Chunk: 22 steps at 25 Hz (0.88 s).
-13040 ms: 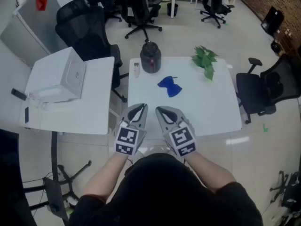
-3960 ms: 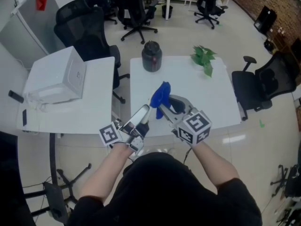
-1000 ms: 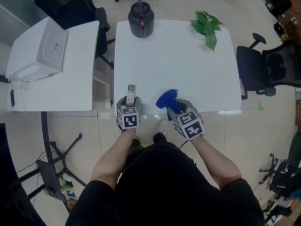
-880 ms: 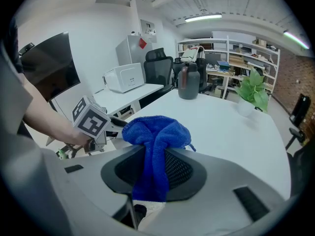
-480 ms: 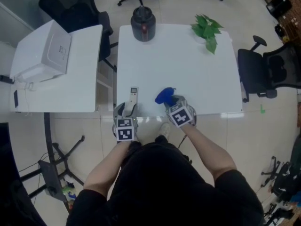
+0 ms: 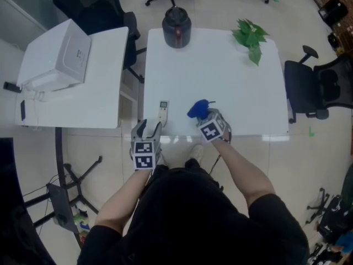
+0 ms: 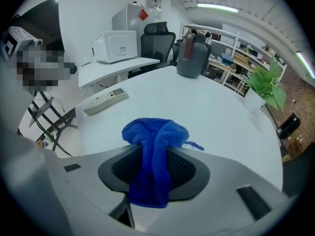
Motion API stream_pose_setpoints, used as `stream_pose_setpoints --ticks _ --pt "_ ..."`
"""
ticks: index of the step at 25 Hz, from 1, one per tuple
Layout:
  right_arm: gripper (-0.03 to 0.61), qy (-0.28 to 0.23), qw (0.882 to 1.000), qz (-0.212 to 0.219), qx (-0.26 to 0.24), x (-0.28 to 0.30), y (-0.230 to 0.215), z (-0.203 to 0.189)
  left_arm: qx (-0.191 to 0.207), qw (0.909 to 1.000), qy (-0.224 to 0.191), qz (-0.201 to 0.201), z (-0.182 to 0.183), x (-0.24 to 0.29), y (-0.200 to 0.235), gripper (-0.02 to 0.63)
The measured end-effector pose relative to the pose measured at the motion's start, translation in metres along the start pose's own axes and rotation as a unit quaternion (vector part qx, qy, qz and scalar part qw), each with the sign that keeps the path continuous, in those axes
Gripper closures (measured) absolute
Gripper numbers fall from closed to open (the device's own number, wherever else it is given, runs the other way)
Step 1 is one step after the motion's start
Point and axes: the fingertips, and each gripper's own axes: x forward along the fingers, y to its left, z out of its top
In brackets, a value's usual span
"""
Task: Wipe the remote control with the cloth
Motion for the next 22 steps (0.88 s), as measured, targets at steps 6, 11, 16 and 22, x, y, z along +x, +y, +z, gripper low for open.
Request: stream_pose_setpoints --ticks 6,11,16,22 --pt "0.397 -0.019 0.999 -0.023 0.027 -0.029 -0.009 0.002 -0.003 0.9995 -0.027 -0.013 0.019 -0.014 0.008 0.38" --pt "0.397 -0.101 0.991 -0.059 0.068 -0.086 -0.005 0.032 0.012 0.9957 -0.068 -0.062 0.054 -0.039 0.016 0.382" --pt "0.399 -0.188 0.975 -0.065 0.104 -0.148 0.041 0.073 0.056 0.9834 -0.107 -0.135 0.089 -0.065 0.01 0.393" --pt "0.488 -0.249 0.958 -0.06 0.127 -0.204 0.086 0.101 0.107 0.9656 -0.138 -0.192 0.111 -0.094 -0.009 0.455"
